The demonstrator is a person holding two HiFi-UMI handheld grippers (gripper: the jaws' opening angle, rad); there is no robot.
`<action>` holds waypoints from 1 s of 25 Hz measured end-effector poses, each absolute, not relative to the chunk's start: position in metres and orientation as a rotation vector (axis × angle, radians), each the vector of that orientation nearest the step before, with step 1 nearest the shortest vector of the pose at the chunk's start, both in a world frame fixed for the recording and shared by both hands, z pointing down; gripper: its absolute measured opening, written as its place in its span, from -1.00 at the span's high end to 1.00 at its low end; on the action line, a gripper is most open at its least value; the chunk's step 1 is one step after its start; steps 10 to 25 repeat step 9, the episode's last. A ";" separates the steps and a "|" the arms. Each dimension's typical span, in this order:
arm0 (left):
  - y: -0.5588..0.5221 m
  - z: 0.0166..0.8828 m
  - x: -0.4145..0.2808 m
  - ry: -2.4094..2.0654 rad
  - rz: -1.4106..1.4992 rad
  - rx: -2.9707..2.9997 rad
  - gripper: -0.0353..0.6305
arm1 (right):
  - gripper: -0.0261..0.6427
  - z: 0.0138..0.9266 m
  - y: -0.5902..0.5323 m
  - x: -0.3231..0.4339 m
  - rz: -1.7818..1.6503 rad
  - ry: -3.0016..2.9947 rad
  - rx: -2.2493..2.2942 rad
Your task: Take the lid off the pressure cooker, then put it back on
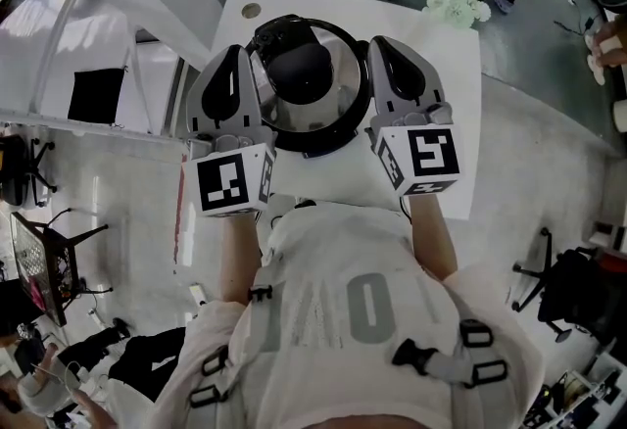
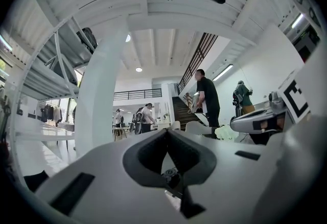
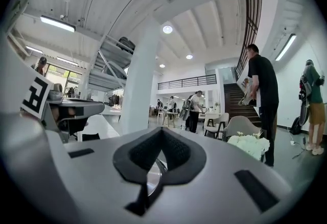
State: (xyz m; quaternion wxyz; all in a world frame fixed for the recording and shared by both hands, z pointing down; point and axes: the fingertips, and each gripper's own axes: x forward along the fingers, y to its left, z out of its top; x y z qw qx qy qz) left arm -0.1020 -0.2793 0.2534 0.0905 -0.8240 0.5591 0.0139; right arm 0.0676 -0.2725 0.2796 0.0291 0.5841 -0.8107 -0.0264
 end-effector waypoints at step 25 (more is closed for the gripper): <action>-0.280 0.255 -0.101 1.652 0.043 -2.474 0.84 | 0.89 0.281 -0.272 0.065 -0.087 -2.487 1.793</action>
